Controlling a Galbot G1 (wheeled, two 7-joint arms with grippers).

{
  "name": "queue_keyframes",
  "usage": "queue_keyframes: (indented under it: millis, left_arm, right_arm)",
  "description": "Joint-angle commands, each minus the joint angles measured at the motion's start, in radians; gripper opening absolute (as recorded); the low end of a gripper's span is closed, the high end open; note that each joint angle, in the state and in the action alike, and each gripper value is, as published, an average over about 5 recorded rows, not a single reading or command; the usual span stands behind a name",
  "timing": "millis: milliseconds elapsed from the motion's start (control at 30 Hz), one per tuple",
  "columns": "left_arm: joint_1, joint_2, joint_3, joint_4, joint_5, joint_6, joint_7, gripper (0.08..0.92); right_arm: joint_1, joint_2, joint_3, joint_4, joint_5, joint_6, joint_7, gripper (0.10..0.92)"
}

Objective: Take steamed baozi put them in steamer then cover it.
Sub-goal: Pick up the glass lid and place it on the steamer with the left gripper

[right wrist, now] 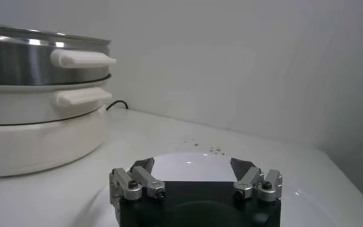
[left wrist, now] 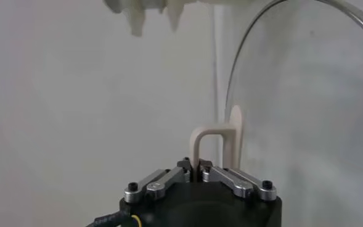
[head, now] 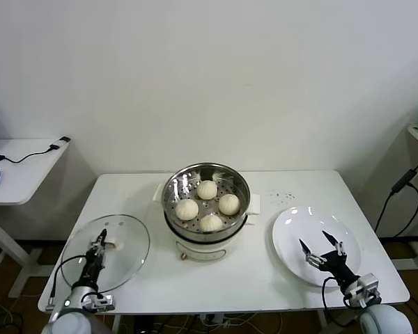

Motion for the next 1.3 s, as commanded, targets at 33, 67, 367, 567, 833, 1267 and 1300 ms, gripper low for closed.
queue_keyframes:
  millis: [33,67,367,567,833,1267,1300]
  left_arm:
    - [0.141,0.079,0.015,-0.357,-0.161,0.252,0.067,0.146]
    - [0.153,0.093,0.019,-0.390,-0.167,0.284,0.074,0.146]
    - [0.194,0.257,0.111,-0.617,-0.182,0.565,0.152,0.146]
    - [0.107,0.436,0.286,-0.631,-0.176,0.779,0.238,0.146]
    - [-0.219,0.445,0.626,-0.612,-0.080,0.925,0.500,0.146]
    - [-0.428,0.108,0.884,-0.426,0.177,0.925,0.633,0.146]
    - [-0.439,0.085,0.897,-0.409,0.182,0.925,0.632,0.146]
  right_arm:
    - [0.018,-0.003,-0.001,-0.012,0.000,0.003,0.004,0.823]
    - [0.022,-0.004,-0.002,-0.015,0.001,0.003,0.004,0.823]
    - [0.082,-0.007,-0.033,-0.044,0.003,0.014,0.020,0.823]
    - [0.127,-0.004,-0.053,-0.076,0.001,0.024,0.029,0.823]
    - [0.189,-0.003,-0.084,-0.116,-0.005,0.026,0.035,0.823]
    - [0.196,-0.003,-0.067,-0.140,-0.018,0.036,0.038,0.823]
    - [0.194,-0.004,-0.064,-0.140,-0.018,0.037,0.038,0.823]
